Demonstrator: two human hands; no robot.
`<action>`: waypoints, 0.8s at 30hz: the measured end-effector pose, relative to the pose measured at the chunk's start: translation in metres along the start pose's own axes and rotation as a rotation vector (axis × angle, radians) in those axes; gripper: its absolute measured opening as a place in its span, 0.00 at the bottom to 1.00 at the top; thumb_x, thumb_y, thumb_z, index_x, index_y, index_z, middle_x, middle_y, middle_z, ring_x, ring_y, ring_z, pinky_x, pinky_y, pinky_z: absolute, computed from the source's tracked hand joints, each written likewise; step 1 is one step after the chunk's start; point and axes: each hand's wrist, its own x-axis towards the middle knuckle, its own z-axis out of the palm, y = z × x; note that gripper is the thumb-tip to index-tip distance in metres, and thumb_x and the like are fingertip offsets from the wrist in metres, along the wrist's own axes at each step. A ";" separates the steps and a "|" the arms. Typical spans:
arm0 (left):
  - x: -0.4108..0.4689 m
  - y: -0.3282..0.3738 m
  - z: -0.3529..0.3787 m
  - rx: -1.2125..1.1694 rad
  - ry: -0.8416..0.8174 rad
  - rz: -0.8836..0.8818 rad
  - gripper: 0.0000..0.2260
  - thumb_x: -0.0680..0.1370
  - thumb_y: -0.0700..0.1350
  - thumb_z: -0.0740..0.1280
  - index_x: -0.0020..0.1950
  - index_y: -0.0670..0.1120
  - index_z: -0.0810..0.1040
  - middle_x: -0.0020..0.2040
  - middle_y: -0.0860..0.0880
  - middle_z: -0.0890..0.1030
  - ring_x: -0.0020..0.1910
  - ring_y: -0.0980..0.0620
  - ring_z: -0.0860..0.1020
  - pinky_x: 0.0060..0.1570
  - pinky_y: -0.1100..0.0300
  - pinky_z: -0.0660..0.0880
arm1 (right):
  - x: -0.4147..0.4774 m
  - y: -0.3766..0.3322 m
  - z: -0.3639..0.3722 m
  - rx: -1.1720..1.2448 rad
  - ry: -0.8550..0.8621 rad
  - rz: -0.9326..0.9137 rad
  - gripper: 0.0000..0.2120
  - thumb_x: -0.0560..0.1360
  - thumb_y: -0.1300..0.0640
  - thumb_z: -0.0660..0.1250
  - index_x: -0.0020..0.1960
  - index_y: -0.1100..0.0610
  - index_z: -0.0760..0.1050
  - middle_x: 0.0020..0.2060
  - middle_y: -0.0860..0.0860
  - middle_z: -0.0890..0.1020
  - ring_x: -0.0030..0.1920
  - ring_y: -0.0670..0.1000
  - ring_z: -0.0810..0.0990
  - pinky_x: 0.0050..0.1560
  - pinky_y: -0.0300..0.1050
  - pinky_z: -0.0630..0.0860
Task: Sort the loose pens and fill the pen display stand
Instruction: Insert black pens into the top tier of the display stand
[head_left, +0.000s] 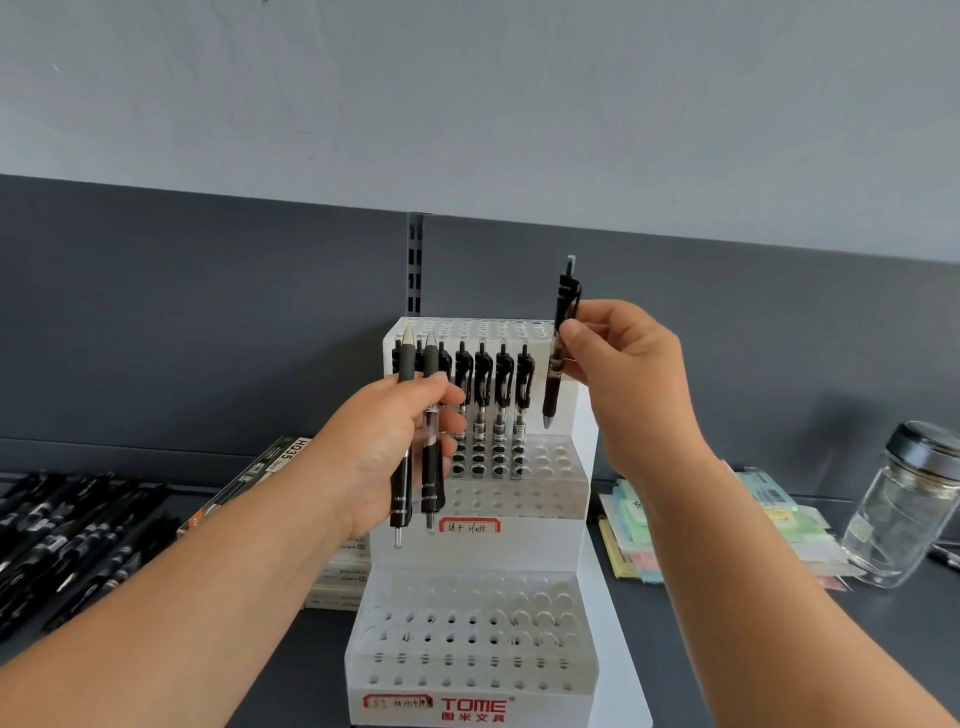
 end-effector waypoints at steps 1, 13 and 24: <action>0.000 0.000 0.000 0.005 -0.007 0.001 0.10 0.80 0.46 0.62 0.49 0.42 0.79 0.36 0.47 0.79 0.31 0.53 0.74 0.33 0.58 0.75 | -0.001 0.003 0.000 -0.015 0.006 0.000 0.09 0.76 0.63 0.66 0.44 0.51 0.80 0.37 0.48 0.83 0.39 0.44 0.81 0.46 0.40 0.79; 0.004 -0.004 0.002 0.025 -0.021 0.036 0.08 0.80 0.43 0.63 0.52 0.43 0.81 0.39 0.47 0.73 0.36 0.52 0.76 0.36 0.59 0.81 | 0.000 0.019 -0.001 -0.168 0.040 -0.029 0.09 0.76 0.62 0.65 0.43 0.49 0.78 0.38 0.44 0.83 0.37 0.38 0.80 0.46 0.37 0.78; 0.008 -0.007 0.005 -0.036 -0.050 0.015 0.08 0.80 0.42 0.63 0.55 0.38 0.77 0.37 0.46 0.78 0.32 0.53 0.78 0.32 0.62 0.79 | -0.005 0.042 0.000 -0.430 -0.031 0.098 0.03 0.76 0.57 0.66 0.46 0.53 0.79 0.36 0.47 0.82 0.37 0.47 0.79 0.40 0.43 0.77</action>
